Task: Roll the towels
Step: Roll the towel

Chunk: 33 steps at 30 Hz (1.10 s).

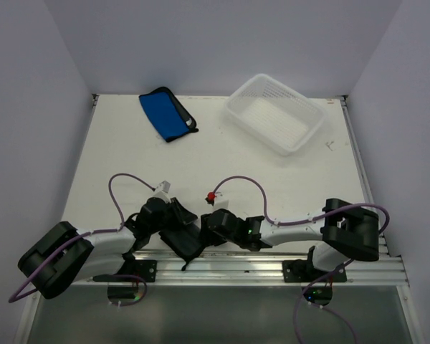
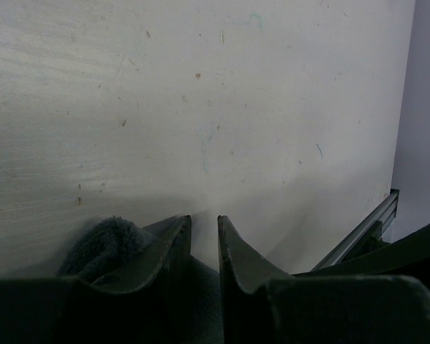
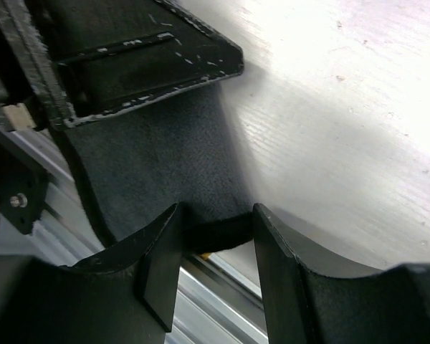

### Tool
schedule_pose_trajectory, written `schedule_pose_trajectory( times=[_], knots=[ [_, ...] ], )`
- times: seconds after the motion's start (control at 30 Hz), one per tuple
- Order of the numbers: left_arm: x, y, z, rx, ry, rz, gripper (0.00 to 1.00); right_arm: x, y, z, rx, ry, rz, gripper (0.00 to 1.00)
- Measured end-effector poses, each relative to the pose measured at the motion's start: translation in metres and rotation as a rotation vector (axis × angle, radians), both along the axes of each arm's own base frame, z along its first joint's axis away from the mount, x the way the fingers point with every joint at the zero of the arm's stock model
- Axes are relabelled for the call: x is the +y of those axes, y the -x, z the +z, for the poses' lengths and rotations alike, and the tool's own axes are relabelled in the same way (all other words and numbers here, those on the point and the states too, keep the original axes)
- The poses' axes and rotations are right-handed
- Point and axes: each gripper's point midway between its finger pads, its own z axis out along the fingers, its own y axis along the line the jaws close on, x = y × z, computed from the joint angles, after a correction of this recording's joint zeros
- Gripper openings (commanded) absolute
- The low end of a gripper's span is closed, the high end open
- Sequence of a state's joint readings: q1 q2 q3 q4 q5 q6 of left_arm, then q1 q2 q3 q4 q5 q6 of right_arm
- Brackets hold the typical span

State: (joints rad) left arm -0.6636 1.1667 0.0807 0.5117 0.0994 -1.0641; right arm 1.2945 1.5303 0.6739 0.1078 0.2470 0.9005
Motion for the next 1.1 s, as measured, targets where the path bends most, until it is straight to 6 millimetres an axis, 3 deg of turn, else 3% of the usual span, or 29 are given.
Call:
schedule_pose_trajectory(
  times=[0.13,0.23,0.5,0.63,0.8,0.93,1.1],
  knots=[
    [0.0,0.0,0.0,-0.001,0.0,0.0,0.26,-0.004,-0.002,-0.006,-0.009,0.041,-0.004,0.47],
    [0.0,0.0,0.0,0.0,0.0,0.0,0.26,-0.004,-0.003,-0.009,-0.014,0.058,0.002,0.41],
    [0.001,0.0,0.0,-0.002,-0.004,-0.002,0.27,0.002,0.0,-0.015,-0.009,0.074,0.048,0.2],
    [0.0,-0.001,0.0,0.0,-0.013,-0.004,0.27,0.004,0.002,-0.014,-0.007,0.069,0.067,0.0],
    [-0.001,-0.005,0.002,0.003,-0.054,-0.014,0.32,0.004,0.002,-0.014,-0.01,0.071,0.067,0.0],
    [-0.002,-0.023,0.013,-0.022,-0.13,-0.004,0.36,0.001,-0.004,-0.014,-0.032,0.084,0.042,0.0],
    [-0.014,-0.062,0.053,-0.121,-0.171,0.015,0.37,-0.012,-0.023,-0.011,-0.115,0.145,-0.046,0.0]
  ],
)
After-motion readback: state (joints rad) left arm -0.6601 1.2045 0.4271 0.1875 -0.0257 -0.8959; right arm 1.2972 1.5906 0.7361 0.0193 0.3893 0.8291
